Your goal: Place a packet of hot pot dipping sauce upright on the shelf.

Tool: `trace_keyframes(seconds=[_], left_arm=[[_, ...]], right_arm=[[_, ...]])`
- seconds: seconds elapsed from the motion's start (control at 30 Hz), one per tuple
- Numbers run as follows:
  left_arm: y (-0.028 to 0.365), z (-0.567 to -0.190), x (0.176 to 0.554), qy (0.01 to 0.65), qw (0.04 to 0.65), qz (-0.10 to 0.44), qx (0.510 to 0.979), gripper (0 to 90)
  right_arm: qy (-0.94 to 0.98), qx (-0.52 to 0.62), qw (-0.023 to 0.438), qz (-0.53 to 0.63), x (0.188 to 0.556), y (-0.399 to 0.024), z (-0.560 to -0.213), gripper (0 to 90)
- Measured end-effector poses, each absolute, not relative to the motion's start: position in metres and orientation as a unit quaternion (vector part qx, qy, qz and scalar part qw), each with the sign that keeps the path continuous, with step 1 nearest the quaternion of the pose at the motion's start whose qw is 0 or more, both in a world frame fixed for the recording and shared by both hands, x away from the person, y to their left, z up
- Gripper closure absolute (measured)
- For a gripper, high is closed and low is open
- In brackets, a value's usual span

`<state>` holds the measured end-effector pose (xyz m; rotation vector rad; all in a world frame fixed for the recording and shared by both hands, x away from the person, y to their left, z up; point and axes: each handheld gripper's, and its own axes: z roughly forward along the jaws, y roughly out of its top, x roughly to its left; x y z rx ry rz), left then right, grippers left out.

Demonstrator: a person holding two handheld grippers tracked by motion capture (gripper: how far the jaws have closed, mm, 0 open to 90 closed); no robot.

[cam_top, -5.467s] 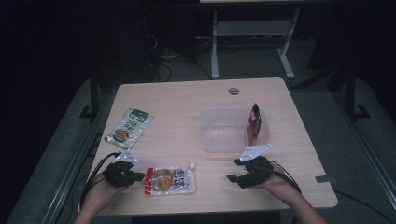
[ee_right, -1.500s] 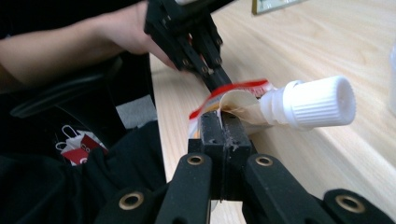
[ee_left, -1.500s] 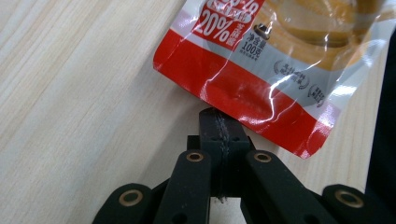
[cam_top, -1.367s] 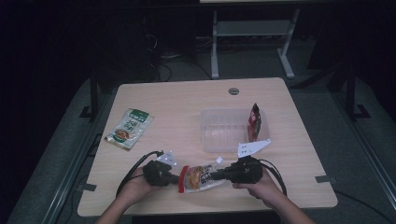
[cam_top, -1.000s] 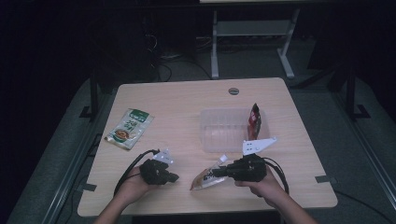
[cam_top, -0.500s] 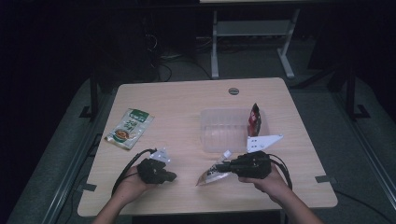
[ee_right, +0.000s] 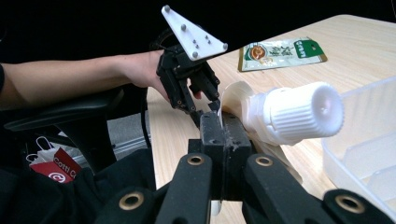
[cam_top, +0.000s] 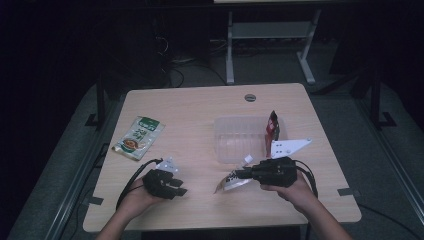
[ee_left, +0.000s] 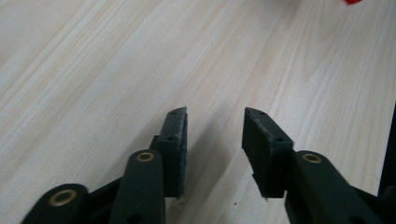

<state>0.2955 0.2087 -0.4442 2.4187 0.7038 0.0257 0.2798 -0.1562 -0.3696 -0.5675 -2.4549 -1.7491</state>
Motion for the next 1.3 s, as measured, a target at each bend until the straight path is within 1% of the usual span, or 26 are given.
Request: trace_keyframes(seconds=[0.23,0.37,0.8,1.03,1.3], left_arm=[[0.210,-0.445,0.297,0.281,0.312,0.007,0.908,46.1],[0.210,-0.446,0.296,0.286,0.323,0.005,0.902,43.6],[0.211,-0.446,0.296,0.284,0.318,0.001,0.905,42.4],[0.212,-0.447,0.297,0.283,0.319,0.001,0.905,42.3],[0.211,-0.447,0.296,0.287,0.322,0.000,0.902,42.3]], right_arm=[[-0.801,-0.185,0.017,-0.569,0.284,-0.159,-0.356,89.8],[-0.801,-0.184,0.012,-0.569,0.287,-0.160,-0.349,89.8],[-0.798,-0.195,-0.006,-0.570,0.308,-0.166,-0.328,89.7],[-0.794,-0.206,-0.024,-0.571,0.331,-0.167,-0.318,89.8],[-0.799,-0.224,-0.036,-0.557,0.354,-0.163,-0.317,89.8]])
